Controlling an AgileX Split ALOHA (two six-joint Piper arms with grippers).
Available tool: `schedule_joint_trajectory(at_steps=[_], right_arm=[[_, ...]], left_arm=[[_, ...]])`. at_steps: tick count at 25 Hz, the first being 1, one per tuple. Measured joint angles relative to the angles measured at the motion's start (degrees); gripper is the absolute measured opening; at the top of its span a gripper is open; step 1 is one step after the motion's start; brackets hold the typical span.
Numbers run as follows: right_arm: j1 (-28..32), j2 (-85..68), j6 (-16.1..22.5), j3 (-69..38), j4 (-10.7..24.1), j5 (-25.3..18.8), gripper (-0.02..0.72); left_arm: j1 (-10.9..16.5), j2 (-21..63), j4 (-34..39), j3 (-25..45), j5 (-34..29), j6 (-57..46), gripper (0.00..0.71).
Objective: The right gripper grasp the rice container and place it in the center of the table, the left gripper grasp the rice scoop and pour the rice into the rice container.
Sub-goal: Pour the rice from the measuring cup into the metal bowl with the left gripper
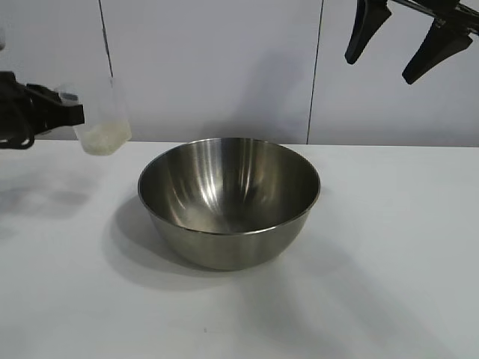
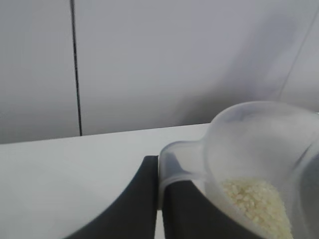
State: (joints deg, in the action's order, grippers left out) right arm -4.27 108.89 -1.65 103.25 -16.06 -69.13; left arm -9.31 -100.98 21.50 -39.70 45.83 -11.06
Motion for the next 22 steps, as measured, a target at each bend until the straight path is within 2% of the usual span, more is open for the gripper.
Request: schedule_joint_trajectory(at_steps=[2, 5, 7, 10, 13, 16, 20, 22], right_arm=[[0.00, 0.00, 0.00, 0.00, 0.00, 0.05, 0.544], [0.00, 0.00, 0.00, 0.00, -0.05, 0.05, 0.544], [0.00, 0.00, 0.00, 0.00, -0.05, 0.05, 0.544], [0.00, 0.00, 0.00, 0.00, -0.05, 0.05, 0.544], [0.00, 0.00, -0.07, 0.00, -0.05, 0.05, 0.544], [0.00, 0.00, -0.09, 0.00, -0.05, 0.05, 0.544], [0.00, 0.00, -0.09, 0.00, -0.05, 0.05, 0.544], [0.00, 0.00, -0.09, 0.00, -0.25, 0.05, 0.544]], left_arm=[[-2.98, 4.47, 2.10, -0.90, -7.08, -0.91, 0.008], [-8.95, 7.48, 3.11, -2.80, -13.76, -1.15, 0.008], [-13.25, 7.34, 2.98, -4.41, -16.41, -0.53, 0.008], [-17.87, 4.99, 0.17, -6.55, -17.30, 5.11, 0.008], [-19.99, 1.17, -4.82, -8.43, -17.30, 16.66, 0.008], [-20.36, -1.20, -10.57, -8.92, -17.35, 31.35, 0.008], [-20.64, -1.61, -19.25, -9.08, -16.29, 57.28, 0.007], [-22.25, -1.61, -23.82, -9.08, -14.67, 73.76, 0.007]])
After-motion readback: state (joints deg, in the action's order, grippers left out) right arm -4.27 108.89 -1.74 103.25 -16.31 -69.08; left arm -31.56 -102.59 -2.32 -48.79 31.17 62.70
